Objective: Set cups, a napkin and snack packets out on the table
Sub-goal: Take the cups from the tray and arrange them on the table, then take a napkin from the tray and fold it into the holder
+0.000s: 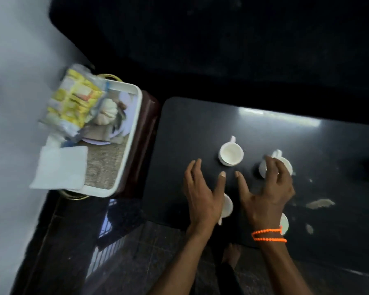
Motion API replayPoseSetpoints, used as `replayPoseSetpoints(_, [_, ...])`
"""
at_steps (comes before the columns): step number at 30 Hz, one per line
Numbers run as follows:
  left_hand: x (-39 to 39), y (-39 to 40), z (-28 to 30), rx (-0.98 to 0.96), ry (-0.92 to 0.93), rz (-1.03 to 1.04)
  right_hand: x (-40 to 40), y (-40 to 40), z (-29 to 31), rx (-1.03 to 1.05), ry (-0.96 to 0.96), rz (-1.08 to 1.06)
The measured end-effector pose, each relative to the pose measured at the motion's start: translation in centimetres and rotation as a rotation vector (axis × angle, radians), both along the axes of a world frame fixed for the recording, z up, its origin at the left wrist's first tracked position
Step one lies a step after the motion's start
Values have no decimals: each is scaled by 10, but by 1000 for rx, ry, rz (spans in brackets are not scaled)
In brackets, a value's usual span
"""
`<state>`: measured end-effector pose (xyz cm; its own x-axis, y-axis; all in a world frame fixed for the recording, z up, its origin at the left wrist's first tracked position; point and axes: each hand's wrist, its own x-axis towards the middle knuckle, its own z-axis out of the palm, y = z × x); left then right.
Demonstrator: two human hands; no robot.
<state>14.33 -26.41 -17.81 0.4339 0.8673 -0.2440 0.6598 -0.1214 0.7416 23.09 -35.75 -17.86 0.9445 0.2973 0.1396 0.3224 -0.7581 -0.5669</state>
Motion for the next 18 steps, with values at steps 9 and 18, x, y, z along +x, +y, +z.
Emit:
replayPoseSetpoints(9, [-72,141,50,156,-105,327,-69,174,34,129,150,575])
replayPoseSetpoints(18, [-201,242,48,240,-67,816,-170,316,18,-26,291,1046])
